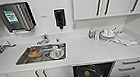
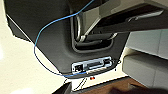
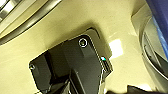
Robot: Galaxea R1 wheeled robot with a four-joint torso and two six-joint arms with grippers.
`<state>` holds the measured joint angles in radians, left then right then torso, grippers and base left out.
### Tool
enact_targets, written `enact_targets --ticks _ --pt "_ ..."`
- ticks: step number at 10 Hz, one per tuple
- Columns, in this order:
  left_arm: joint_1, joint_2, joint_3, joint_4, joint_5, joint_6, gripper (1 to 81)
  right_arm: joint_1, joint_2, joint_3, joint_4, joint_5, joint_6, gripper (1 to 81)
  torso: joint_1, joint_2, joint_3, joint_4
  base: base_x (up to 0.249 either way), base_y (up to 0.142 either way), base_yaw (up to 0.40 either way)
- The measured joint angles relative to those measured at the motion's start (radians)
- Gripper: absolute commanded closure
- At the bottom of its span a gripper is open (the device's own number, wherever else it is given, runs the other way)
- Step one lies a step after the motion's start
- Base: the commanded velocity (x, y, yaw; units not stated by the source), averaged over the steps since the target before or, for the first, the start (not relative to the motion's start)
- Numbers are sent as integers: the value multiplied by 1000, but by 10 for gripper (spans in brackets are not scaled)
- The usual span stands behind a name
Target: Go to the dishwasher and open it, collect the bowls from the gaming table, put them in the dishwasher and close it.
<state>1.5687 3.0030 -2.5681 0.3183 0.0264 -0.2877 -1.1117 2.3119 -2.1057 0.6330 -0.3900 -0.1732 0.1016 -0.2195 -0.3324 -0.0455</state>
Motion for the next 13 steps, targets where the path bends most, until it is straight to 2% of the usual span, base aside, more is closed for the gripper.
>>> enact_targets --ticks 3,5,7,10,12,13 --pt "0 0 -1 0 0 0 10 -74 115 -89 -1 5 -25 10 66 -108 1 0 0 0 0" --pt "0 0 -1 0 0 0 10 -104 160 -123 19 4 -29 10 113 -182 1 0 0 0 0" --pt "3 0 -1 0 1 0 10 -107 167 -130 141 -6 -29 10 158 -254 1 0 0 0 0" --pt "5 0 -1 0 3 0 10 -108 171 -161 419 -22 -29 10 221 -355 2 0 0 0 0" --pt "12 0 -1 0 5 0 10 -108 185 -216 529 -14 -29 10 267 -428 3 0 0 0 0" --pt "16 0 -2 0 7 0 10 -109 191 -266 560 -23 -29 10 291 -467 3 0 0 0 0"
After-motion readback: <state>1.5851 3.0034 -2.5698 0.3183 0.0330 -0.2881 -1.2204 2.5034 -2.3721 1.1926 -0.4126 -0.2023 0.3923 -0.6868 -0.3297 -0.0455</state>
